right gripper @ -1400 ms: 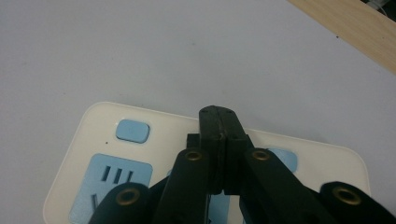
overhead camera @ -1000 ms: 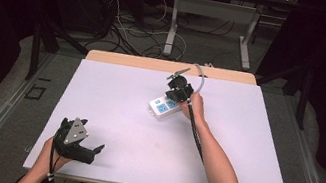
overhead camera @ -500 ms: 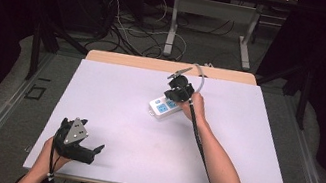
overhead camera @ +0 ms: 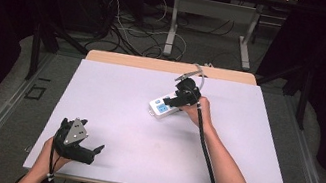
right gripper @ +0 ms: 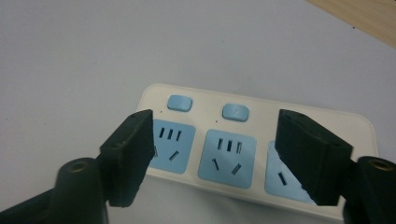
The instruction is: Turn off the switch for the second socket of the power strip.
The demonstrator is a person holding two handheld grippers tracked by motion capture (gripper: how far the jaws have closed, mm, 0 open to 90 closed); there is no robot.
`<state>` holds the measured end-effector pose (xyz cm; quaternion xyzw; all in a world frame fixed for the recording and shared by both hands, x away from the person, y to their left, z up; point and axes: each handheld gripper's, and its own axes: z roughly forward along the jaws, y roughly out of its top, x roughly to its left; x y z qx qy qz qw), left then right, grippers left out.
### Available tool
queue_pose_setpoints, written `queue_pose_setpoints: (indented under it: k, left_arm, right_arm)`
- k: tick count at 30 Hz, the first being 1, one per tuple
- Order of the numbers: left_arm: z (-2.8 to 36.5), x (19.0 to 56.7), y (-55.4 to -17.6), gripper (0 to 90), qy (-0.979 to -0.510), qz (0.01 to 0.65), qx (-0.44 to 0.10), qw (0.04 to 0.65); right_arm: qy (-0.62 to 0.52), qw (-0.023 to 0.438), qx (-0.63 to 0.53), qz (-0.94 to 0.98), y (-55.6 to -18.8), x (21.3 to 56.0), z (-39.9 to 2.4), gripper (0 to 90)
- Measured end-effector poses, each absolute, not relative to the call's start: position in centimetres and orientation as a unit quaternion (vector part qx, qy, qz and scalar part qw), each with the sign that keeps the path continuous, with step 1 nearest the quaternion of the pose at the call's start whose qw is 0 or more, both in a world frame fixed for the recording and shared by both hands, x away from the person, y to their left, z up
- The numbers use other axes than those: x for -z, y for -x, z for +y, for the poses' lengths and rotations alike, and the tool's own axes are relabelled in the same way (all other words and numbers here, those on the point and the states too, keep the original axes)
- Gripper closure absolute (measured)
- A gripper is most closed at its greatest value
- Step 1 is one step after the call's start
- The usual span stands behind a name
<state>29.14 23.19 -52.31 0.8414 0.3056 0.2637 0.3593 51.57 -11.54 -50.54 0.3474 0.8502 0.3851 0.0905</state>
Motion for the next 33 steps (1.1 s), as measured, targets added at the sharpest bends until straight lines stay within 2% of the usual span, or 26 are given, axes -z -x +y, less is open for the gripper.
queue_pose_setpoints:
  k: [9,33]
  left_arm:
    - [23.3,52.3,-29.1,0.6,-0.842,0.304,-0.267,0.357]
    - [23.5,52.2,-29.0,0.4,-0.840,0.308,-0.263,0.361]
  right_arm:
    - [-0.330,0.083,-0.383,0.859,-49.9,49.3,-13.4,5.7]
    - [-0.310,0.095,-0.395,0.860,-44.1,48.4,-17.0,0.0]
